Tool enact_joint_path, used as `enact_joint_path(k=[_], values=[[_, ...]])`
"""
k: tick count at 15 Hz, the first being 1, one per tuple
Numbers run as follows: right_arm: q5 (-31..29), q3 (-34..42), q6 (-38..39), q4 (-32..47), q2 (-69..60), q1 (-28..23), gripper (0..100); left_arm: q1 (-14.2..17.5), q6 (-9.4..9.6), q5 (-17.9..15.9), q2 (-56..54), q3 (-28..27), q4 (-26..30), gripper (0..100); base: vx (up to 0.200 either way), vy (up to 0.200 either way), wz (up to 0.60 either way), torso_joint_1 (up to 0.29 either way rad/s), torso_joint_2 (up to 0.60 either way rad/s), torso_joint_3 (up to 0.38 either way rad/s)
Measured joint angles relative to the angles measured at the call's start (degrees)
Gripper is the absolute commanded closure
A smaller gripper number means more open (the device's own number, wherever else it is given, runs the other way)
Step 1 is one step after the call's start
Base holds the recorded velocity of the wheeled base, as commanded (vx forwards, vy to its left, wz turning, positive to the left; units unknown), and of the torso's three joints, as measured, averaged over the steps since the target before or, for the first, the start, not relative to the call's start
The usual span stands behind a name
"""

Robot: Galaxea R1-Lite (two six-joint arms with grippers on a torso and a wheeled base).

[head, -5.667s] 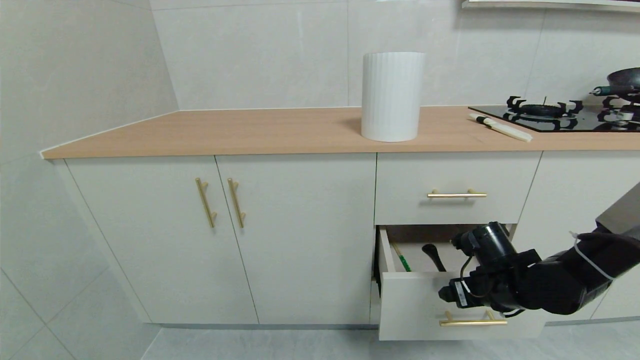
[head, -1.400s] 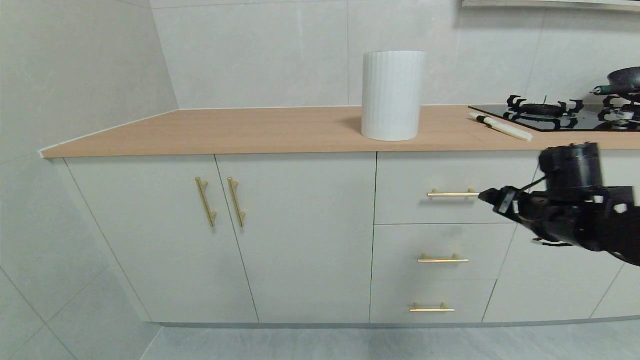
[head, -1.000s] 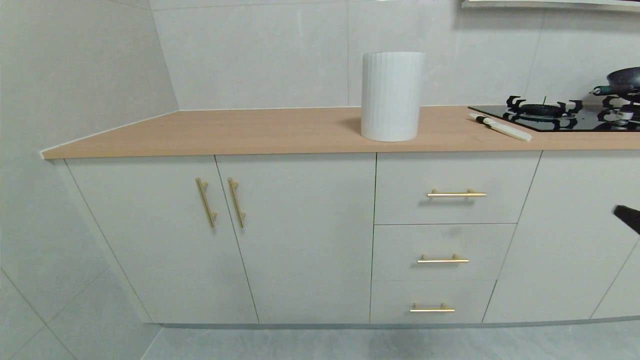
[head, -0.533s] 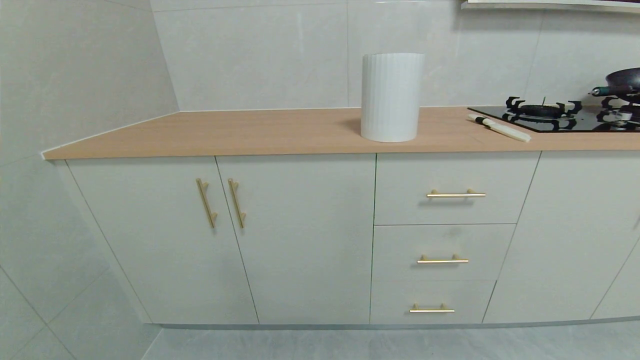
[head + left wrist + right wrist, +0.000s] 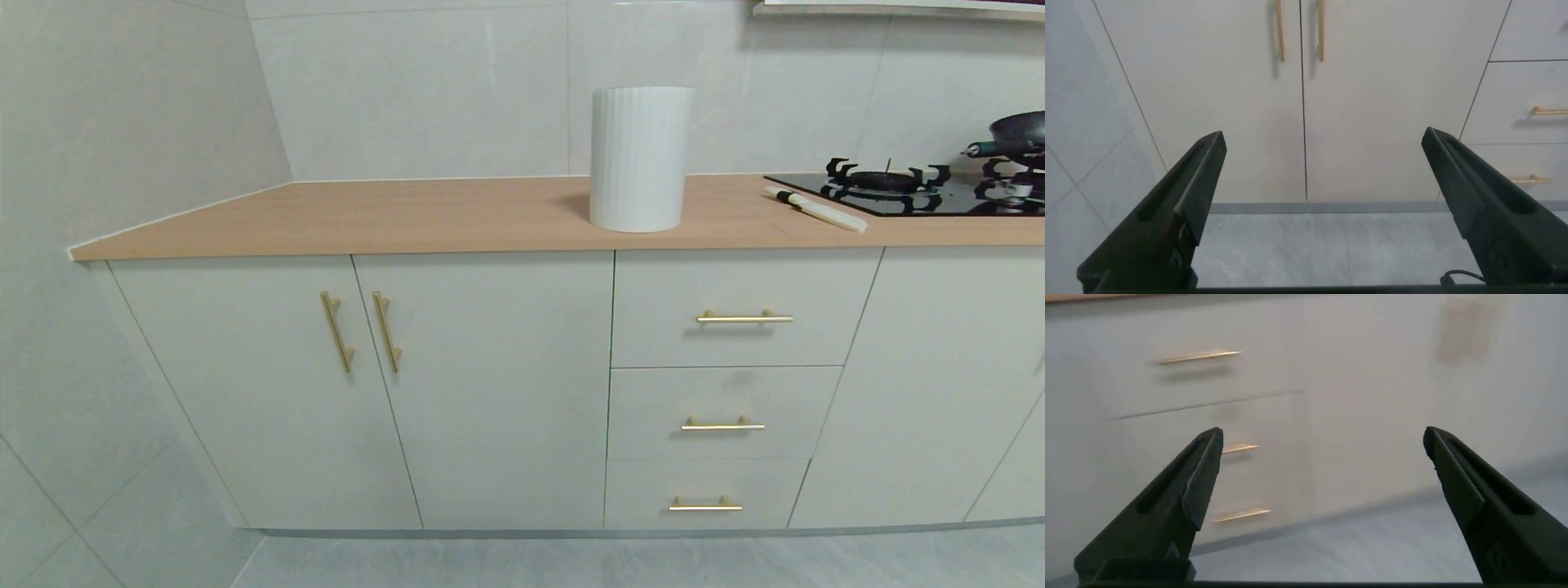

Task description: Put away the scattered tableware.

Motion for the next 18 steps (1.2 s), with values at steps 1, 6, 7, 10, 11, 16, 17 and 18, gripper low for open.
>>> enact_joint_path(k=[1,6,7,10,11,16,17,18], values=[[4.3,2.2,-0.2,-1.1,-0.1,-0.1,0,0.0,0.02,0.0,0.0,0.0,0.0,0,0.0,0.0,0.0,0.0,0.0,0.0],[9.2,5.7,-2.5,-0.1,-0.3,0.0,0,0.0,0.02,0.0,0.0,0.0,0.0,0,0.0,0.0,0.0,0.0,0.0,0.0],[9.2,5.8,-2.4,-0.1,-0.3,0.0,0,0.0,0.02,0.0,0.0,0.0,0.0,0,0.0,0.0,0.0,0.0,0.0,0.0],[9.2,5.9,-1.9,0.0,-0.3,0.0,0,0.0,0.07,0.0,0.0,0.0,0.0,0,0.0,0.0,0.0,0.0,0.0,0.0],[9.1,5.9,-1.4,0.0,-0.3,0.0,0,0.0,0.05,0.0,0.0,0.0,0.0,0,0.0,0.0,0.0,0.0,0.0,0.0],[9.0,5.9,-1.0,0.2,-0.3,0.0,0,0.0,0.24,0.0,0.0,0.0,0.0,0,0.08,0.0,0.0,0.0,0.0,0.0],[9.0,5.9,-1.0,0.2,-0.3,0.0,0,0.0,0.16,0.0,0.0,0.0,0.0,0,0.2,0.0,0.0,-0.002,-0.01,-0.007],[9.1,5.9,-1.0,0.2,-0.3,0.0,0,0.0,0.13,0.0,0.0,0.0,0.0,0,0.2,0.0,0.0,0.002,0.01,-0.002]])
